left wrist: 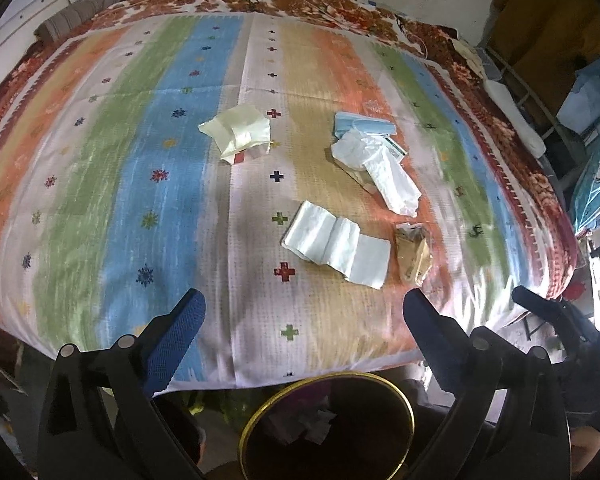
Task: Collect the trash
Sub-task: 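Close right gripper on tan snack wrapper while left gripper grasps white folded tissue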
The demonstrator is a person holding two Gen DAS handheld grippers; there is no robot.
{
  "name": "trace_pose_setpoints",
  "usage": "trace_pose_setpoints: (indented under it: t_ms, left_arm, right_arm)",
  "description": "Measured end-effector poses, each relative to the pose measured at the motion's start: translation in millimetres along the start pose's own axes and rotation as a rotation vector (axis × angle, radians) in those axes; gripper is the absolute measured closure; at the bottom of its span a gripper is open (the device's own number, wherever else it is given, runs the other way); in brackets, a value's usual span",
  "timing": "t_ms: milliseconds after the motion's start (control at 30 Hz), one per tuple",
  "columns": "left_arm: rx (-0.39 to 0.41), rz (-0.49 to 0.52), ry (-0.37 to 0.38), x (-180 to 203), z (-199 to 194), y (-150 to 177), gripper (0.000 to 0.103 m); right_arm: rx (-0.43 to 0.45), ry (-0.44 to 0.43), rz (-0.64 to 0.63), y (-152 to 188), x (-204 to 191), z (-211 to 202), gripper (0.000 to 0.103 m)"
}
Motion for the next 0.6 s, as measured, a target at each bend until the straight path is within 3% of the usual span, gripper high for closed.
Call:
trace_pose_setpoints:
  t_ms: [333,600]
  left_arm:
    - [-0.034,0.014,-0.005,-6.1,38.3,-18.8,0.007]
    - [-0.077,0.007,0.001,-18.1,68.4,-30.5,0.011]
  right_arm:
    - [-0.026,-0.013,-0.003,-17.1,7.0,26.7,0.011]
    - [-0.064,-0.016,0.032,-27.8,15.4,53.6,0.023]
Point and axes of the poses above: each gripper's, at about its wrist camera, not at the fingertips, and z roughly the way its jaws point, x to its right, y to its underside, the point moved 3 cm from there along z, roughly the way its jaws point, and after that the axes turned 3 degrees about -x, right-handed, at the moved point
